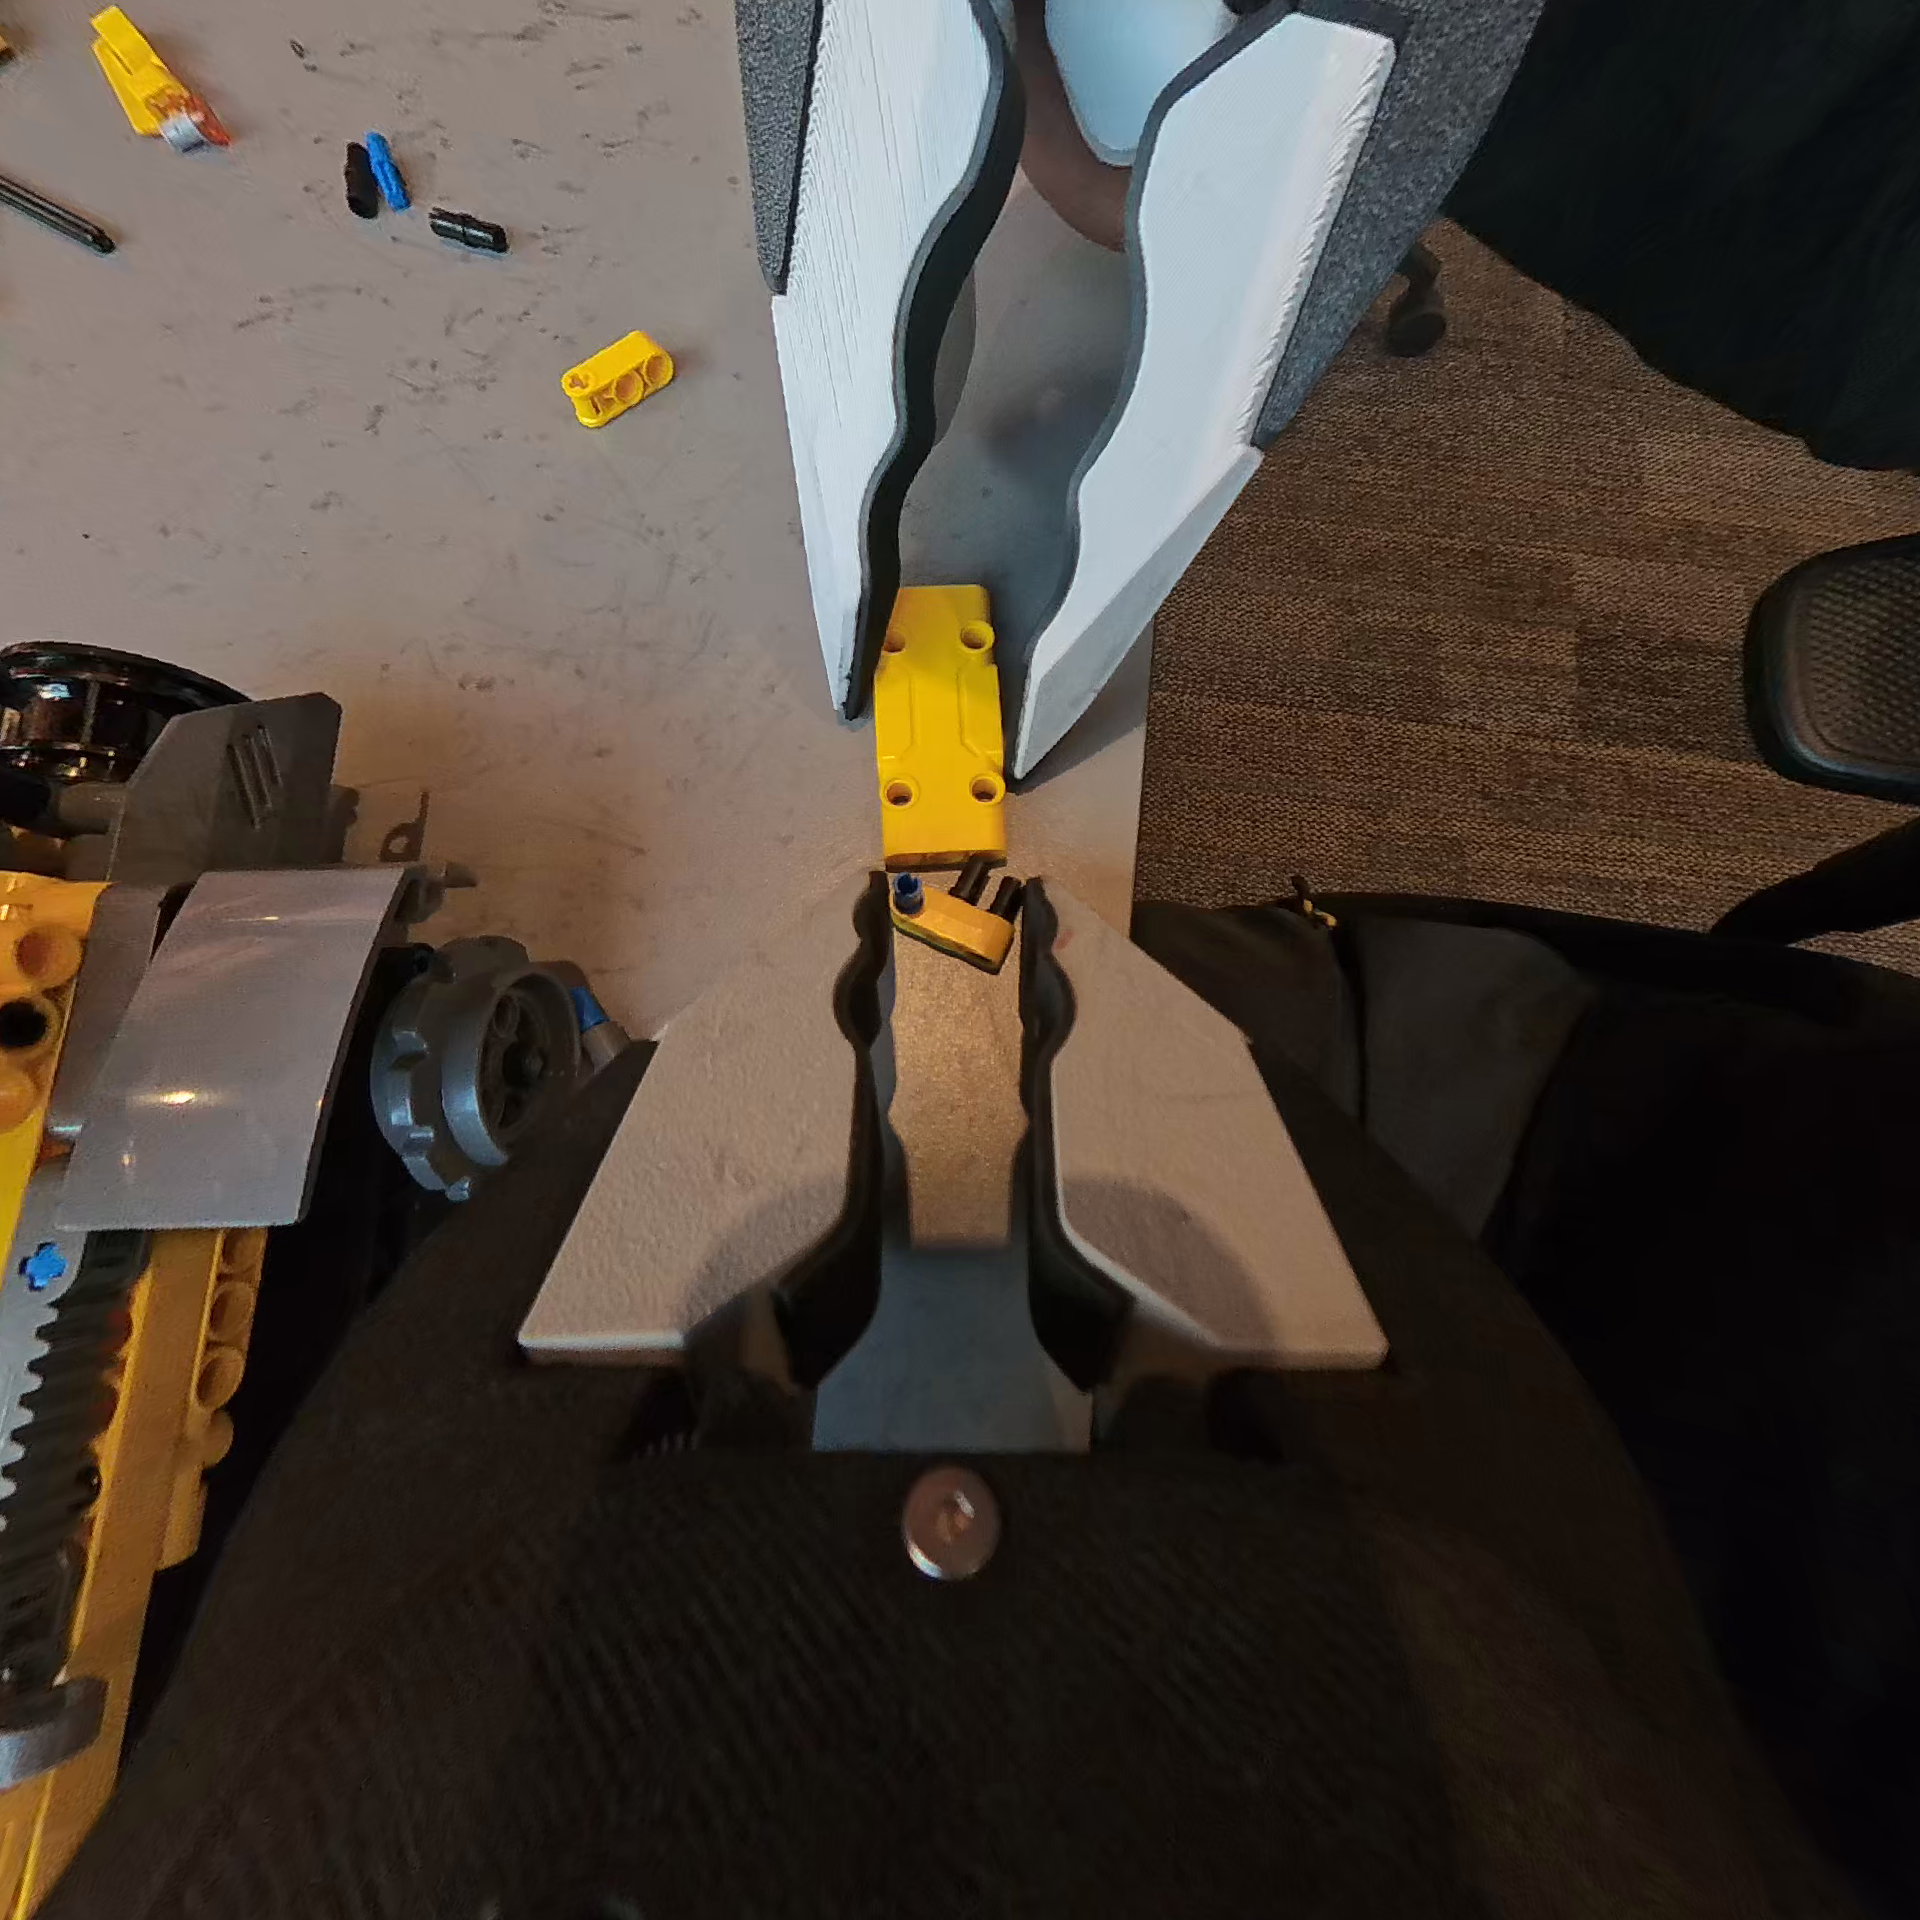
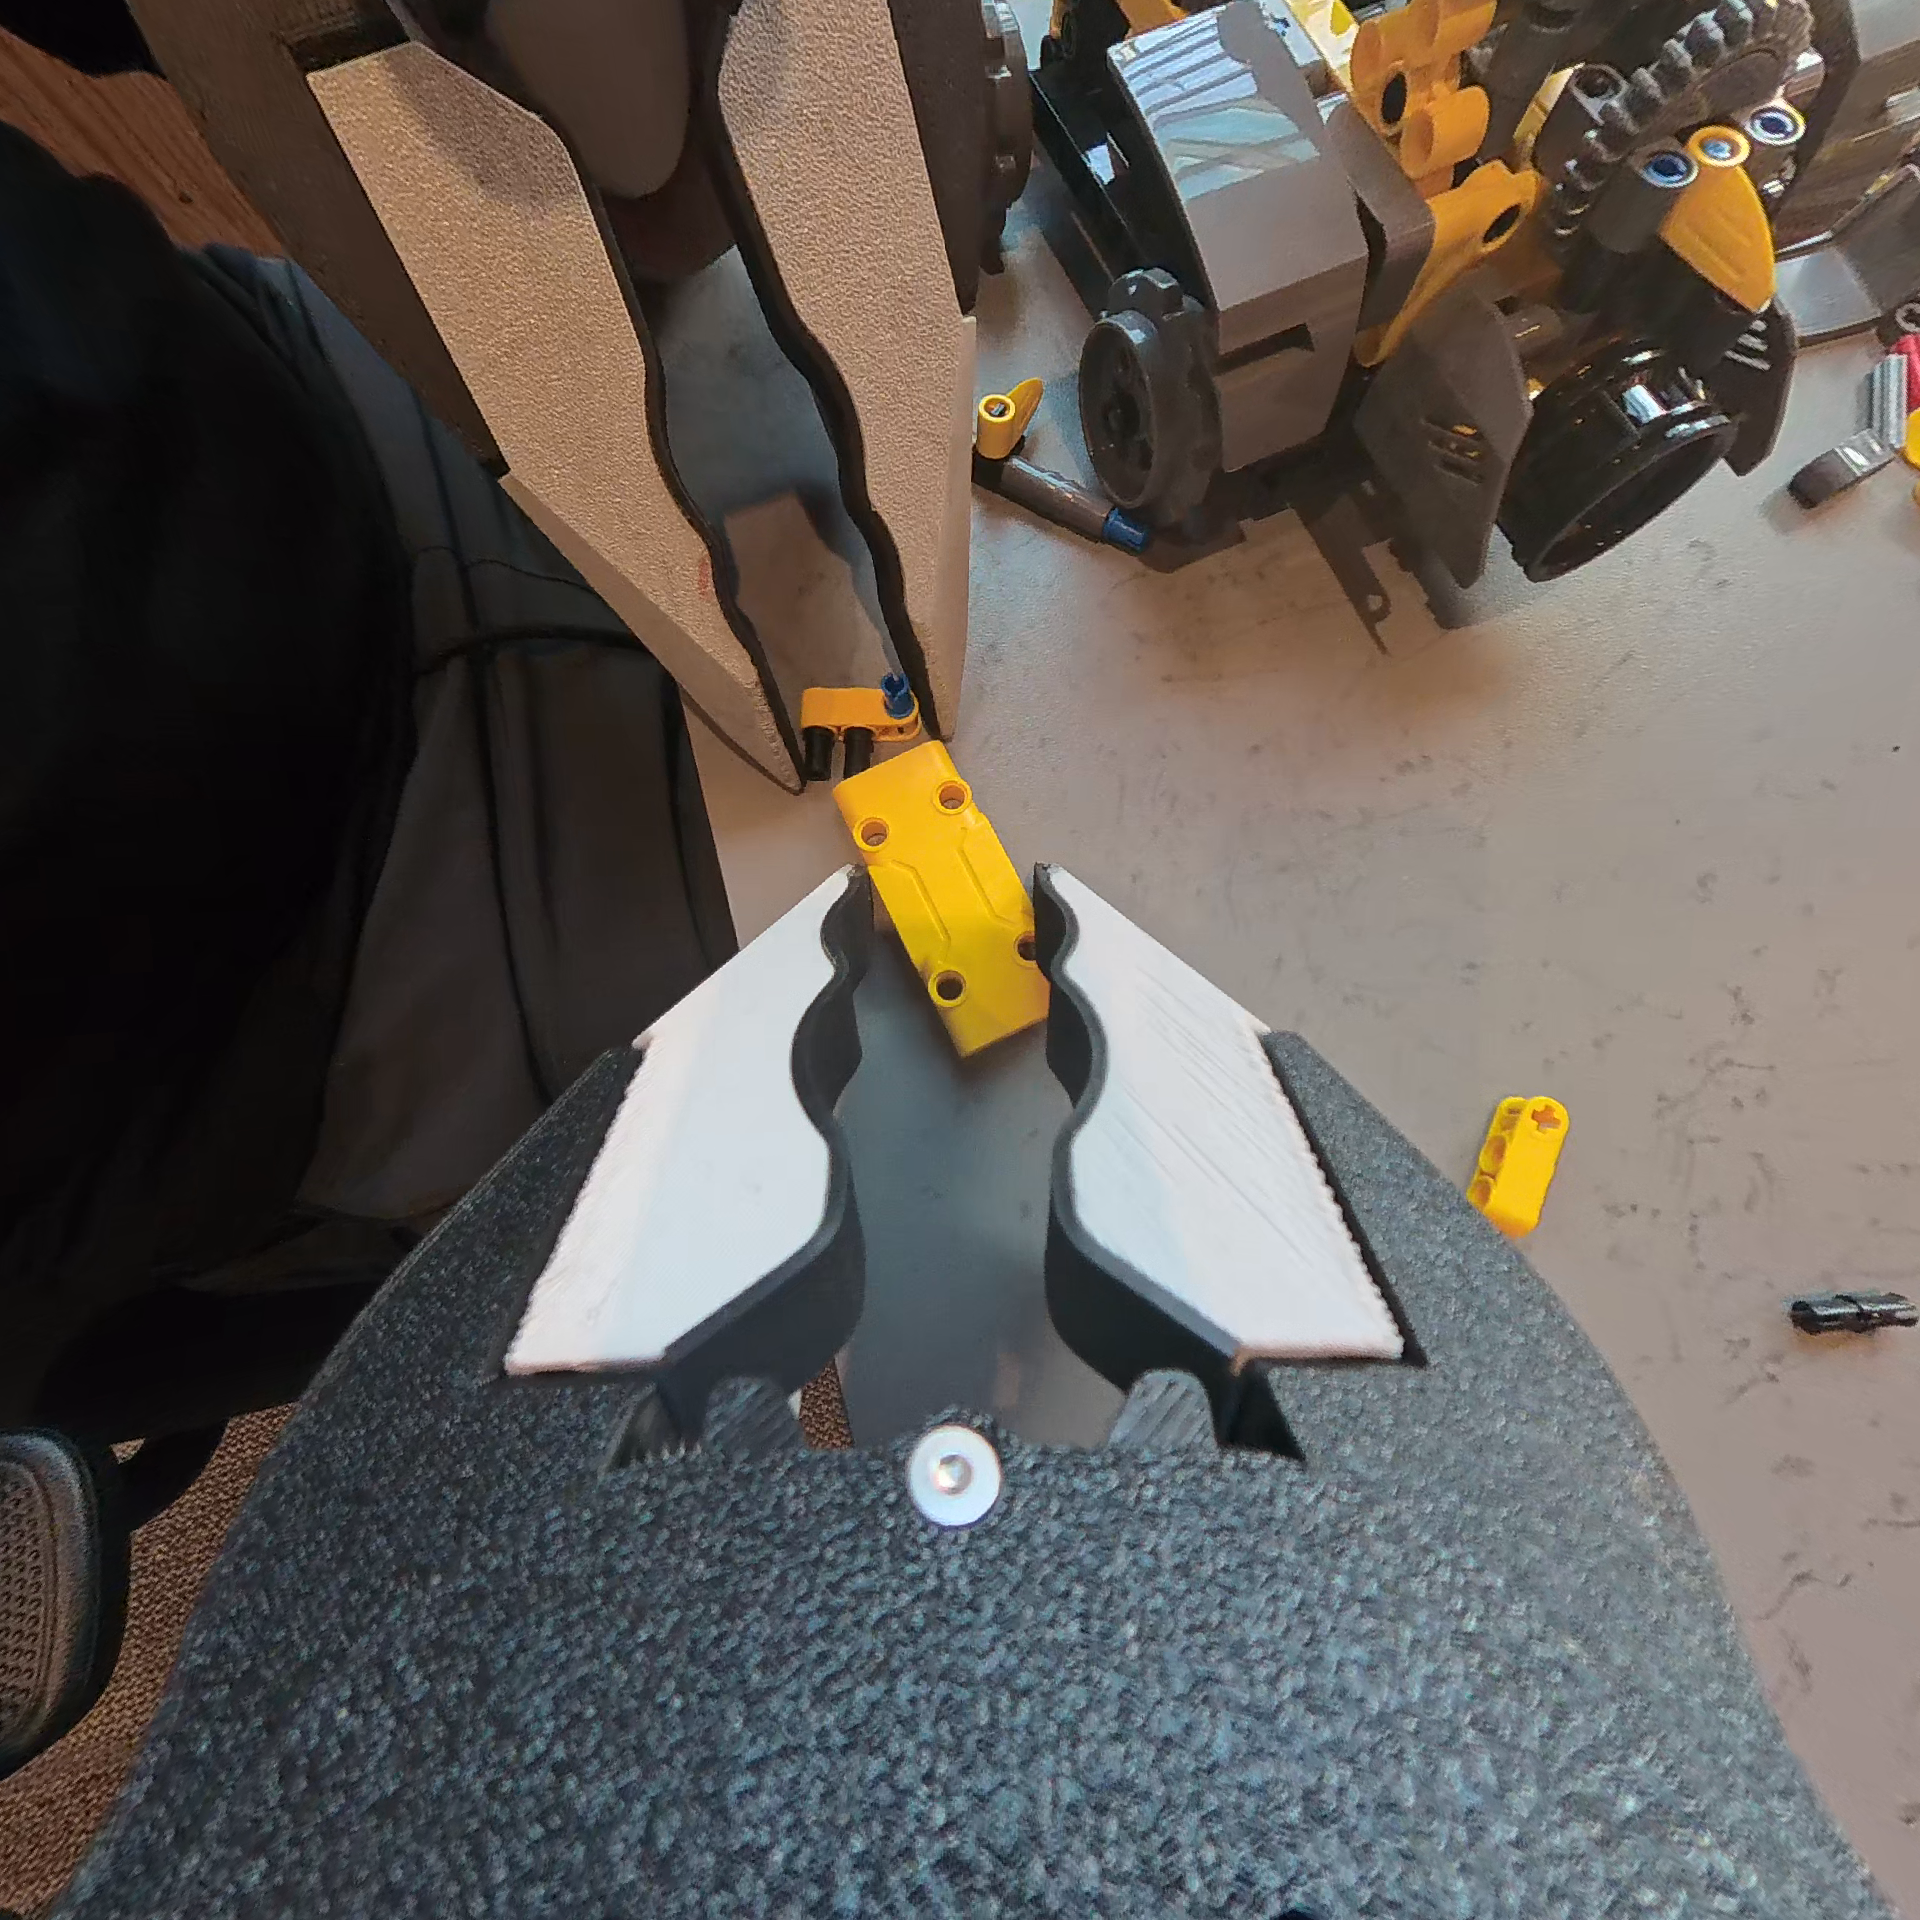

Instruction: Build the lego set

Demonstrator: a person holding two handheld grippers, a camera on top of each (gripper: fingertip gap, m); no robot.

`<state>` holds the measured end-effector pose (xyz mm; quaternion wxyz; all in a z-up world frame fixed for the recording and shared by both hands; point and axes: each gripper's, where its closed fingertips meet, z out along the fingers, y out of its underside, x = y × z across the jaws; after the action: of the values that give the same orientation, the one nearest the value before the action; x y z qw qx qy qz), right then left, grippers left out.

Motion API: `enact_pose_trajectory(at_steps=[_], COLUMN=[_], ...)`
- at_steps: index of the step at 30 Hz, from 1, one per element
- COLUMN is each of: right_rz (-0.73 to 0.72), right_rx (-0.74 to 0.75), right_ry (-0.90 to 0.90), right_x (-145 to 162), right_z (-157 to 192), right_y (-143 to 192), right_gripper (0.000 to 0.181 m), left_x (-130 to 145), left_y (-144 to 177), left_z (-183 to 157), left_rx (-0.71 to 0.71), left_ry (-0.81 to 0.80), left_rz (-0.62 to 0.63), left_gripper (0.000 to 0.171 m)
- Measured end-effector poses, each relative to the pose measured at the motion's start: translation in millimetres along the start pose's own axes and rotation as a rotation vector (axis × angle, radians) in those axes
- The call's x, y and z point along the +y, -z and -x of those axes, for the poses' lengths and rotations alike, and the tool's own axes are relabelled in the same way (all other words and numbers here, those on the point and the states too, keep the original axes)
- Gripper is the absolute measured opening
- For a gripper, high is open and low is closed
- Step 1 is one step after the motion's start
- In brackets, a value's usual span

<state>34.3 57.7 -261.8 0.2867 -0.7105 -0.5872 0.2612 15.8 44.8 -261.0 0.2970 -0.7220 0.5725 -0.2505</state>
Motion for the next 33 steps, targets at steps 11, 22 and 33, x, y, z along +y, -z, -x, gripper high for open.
enact_pose_trajectory(at_steps=[11, 22, 33], right_rz=[0.000, 0.000, -0.002], right_rx=[0.000, 0.001, 0.001], right_ry=[-0.001, 0.001, -0.002], right_x=[-0.1, -0.1, -0.1], right_z=[0.0, 0.1, -0.2], right_y=[0.0, 0.1, 0.1], right_gripper=[0.031, 0.031, 0.031], left_x=[-0.3, 0.1, 2.9], left_y=[-0.2, 0.0, 2.4], left_z=[-2.0, 0.3, 0.3], left_rx=[0.020, 0.027, 0.017], left_ry=[0.005, 0.006, -0.022], left_rz=[0.010, 0.022, 0.022], left_gripper=[0.025, 0.026, 0.031])
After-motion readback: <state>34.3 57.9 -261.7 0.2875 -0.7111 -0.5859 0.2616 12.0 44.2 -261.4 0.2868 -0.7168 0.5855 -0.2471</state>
